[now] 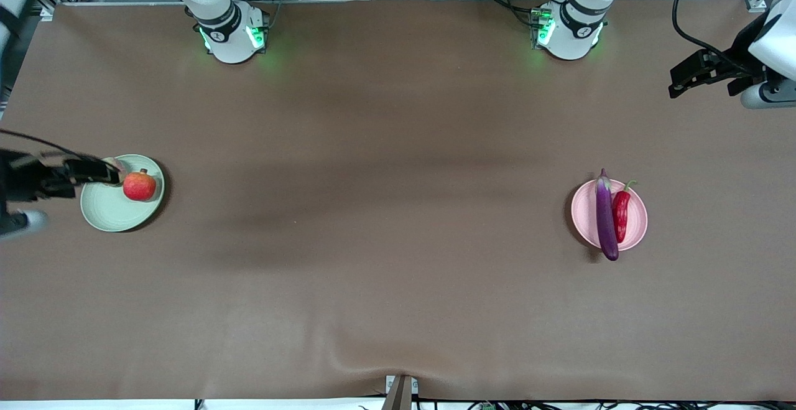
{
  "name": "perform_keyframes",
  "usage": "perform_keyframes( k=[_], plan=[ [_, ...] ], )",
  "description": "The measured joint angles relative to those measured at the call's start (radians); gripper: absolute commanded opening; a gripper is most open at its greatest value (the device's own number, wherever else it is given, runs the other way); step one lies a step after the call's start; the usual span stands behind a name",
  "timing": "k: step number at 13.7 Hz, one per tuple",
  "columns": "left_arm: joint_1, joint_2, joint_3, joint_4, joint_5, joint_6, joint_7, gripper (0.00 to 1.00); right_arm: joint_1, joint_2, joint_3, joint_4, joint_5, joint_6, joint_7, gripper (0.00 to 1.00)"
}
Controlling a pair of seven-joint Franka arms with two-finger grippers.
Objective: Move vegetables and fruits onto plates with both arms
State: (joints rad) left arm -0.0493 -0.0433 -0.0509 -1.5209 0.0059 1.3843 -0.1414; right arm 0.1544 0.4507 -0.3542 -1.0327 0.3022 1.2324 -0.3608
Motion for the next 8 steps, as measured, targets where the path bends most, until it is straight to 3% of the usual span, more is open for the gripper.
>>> perform_keyframes(
  k=[5,8],
  plan=[
    [-0.002,0.005,-0.004,-0.001,0.015,0.006,-0.005,1.0,-0.109,-0.189,0.251,-0.01,-0.213,-0.09,0.123,1.0],
    [-0.005,0.031,-0.048,-0.001,0.061,0.027,-0.012,1.0,-0.143,-0.294,0.295,-0.17,-0.229,-0.009,0.14,1.0]
  ],
)
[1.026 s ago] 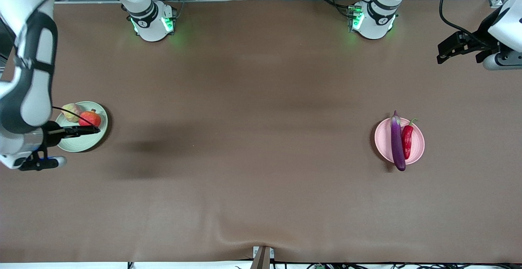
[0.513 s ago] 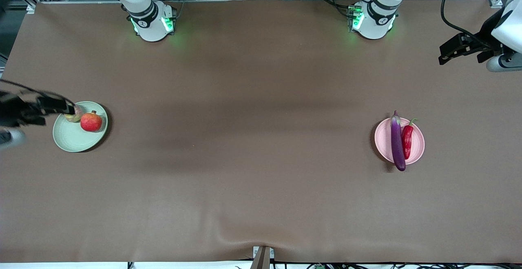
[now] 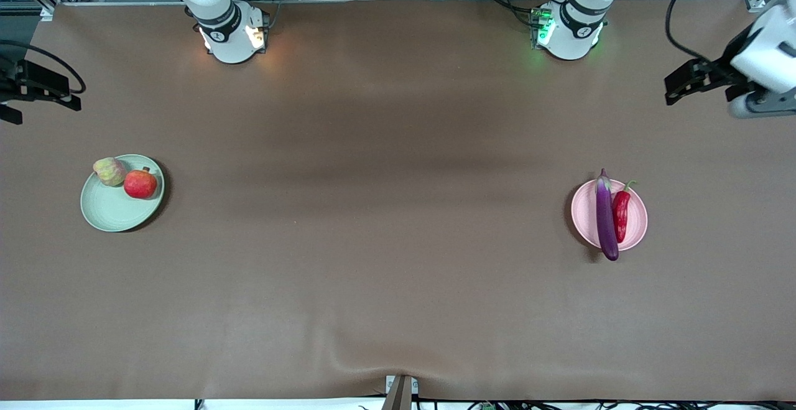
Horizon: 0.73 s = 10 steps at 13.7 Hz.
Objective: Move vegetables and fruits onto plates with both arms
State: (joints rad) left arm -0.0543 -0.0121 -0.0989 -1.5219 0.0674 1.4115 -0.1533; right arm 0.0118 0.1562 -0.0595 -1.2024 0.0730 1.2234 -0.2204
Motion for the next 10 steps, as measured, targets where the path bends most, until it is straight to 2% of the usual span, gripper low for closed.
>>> perform_keyframes(
  k=[2,4,10],
  plan=[
    [0.003,0.005,-0.005,0.0,-0.013,0.005,-0.007,1.0,-0.004,-0.07,0.001,-0.133,-0.001,0.069,0.0,1.0],
    [0.019,0.005,-0.002,0.0,-0.025,0.005,-0.006,1.0,-0.004,-0.117,0.003,-0.208,-0.003,0.09,0.0,1.0],
    [0.03,0.005,-0.003,-0.003,-0.027,0.005,-0.001,1.0,-0.004,-0.142,0.01,-0.234,-0.009,0.106,0.003,1.0]
  ],
)
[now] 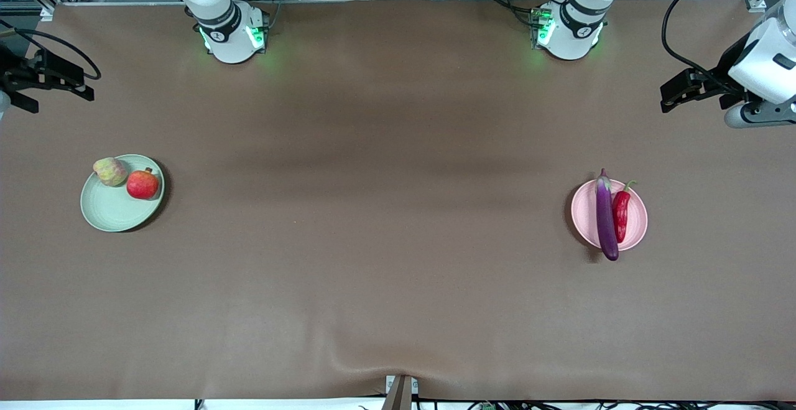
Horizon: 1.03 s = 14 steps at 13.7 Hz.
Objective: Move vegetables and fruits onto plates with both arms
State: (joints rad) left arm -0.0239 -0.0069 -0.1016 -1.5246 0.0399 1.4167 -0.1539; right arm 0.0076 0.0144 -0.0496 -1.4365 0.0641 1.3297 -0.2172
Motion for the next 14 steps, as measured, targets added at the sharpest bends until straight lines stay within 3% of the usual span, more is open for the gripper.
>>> perform_keyframes(
  k=[8,11,14],
  plan=[
    [0.0,-0.002,-0.001,0.0,0.0,0.0,0.007,1.0,0.0,-0.01,0.007,-0.015,-0.003,0.001,0.068,1.0],
    [0.0,-0.002,-0.001,0.0,0.0,0.0,0.008,1.0,0.0,-0.013,0.017,0.01,-0.071,-0.001,0.067,1.0],
    [0.0,-0.002,-0.001,-0.001,0.0,0.0,0.009,1.0,0.0,-0.014,0.019,0.012,-0.08,-0.01,0.067,1.0]
  ],
)
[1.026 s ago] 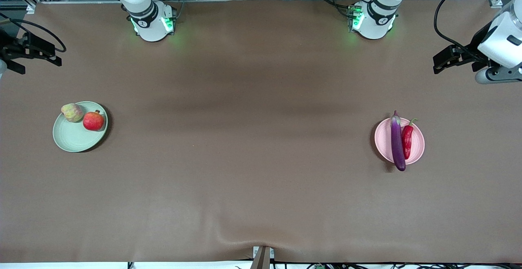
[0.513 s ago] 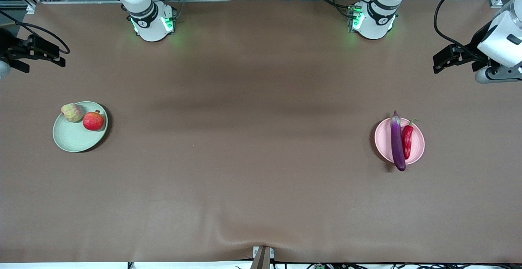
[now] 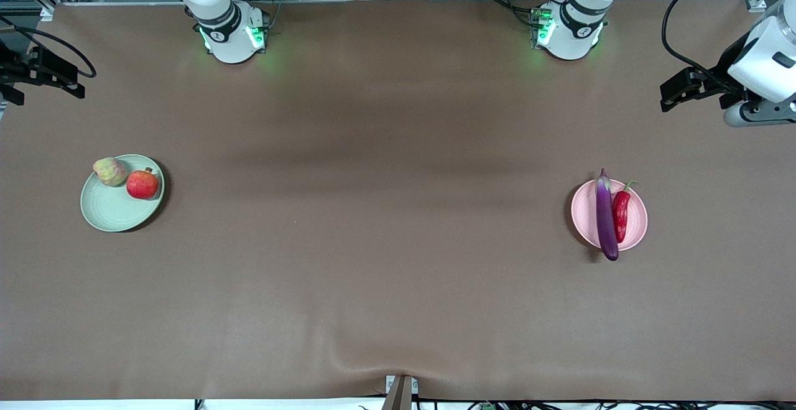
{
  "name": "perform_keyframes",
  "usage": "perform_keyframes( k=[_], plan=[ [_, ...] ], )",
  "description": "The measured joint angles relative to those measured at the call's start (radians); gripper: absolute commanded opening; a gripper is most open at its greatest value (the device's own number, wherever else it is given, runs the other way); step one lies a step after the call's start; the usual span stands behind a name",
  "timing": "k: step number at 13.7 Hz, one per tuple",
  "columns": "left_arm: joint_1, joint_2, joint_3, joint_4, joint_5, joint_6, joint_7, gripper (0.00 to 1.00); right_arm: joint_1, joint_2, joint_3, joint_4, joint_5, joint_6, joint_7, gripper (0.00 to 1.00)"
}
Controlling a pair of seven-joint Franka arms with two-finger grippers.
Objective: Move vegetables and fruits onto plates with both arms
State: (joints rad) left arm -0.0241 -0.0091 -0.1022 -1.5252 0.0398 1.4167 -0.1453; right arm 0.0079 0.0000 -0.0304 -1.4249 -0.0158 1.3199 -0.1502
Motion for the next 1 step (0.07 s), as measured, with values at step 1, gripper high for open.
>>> perform_keyframes(
  k=[1],
  plan=[
    [0.0,0.0,0.0,0.0,0.0,0.0,0.0,1.0,0.0,0.0,-0.001,0.0,0.001,-0.001,0.0,1.0]
  ],
)
